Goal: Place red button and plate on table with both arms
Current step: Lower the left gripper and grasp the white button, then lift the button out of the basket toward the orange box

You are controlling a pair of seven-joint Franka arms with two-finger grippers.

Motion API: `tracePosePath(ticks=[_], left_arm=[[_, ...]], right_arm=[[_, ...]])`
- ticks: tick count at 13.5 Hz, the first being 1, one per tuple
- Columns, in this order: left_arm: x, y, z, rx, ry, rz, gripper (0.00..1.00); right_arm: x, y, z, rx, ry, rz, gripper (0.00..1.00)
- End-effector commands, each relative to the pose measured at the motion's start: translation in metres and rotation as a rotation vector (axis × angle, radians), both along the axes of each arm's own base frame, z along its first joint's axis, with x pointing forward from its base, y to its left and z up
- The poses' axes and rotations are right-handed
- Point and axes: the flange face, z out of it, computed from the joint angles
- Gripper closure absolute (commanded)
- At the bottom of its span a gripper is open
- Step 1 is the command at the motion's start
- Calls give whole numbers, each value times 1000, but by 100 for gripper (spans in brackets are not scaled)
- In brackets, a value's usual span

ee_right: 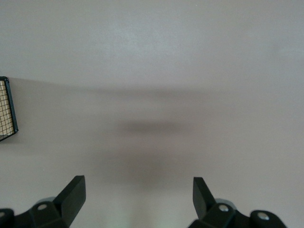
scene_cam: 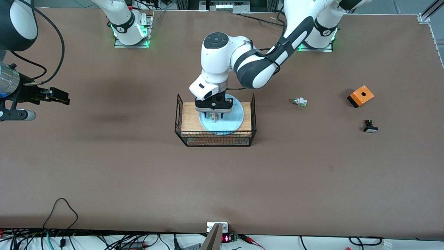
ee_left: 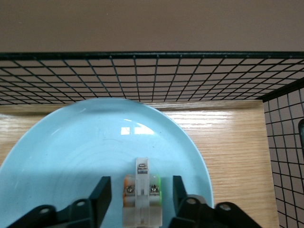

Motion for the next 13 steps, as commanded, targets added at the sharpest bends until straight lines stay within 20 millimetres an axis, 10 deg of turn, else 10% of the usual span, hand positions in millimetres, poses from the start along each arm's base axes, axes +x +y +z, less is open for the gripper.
tracePosePath(ticks=[1, 7, 13], left_arm=[[-1, -6, -1, 6, -14, 14, 75], [0, 14, 50, 60, 15, 71, 84], [28, 128, 146, 179, 192, 63, 87]], right_arm=[[1, 4, 5, 3, -10, 1, 0], [1, -3, 4, 5, -7, -15, 0], [2, -30, -5, 18, 8, -64, 0]])
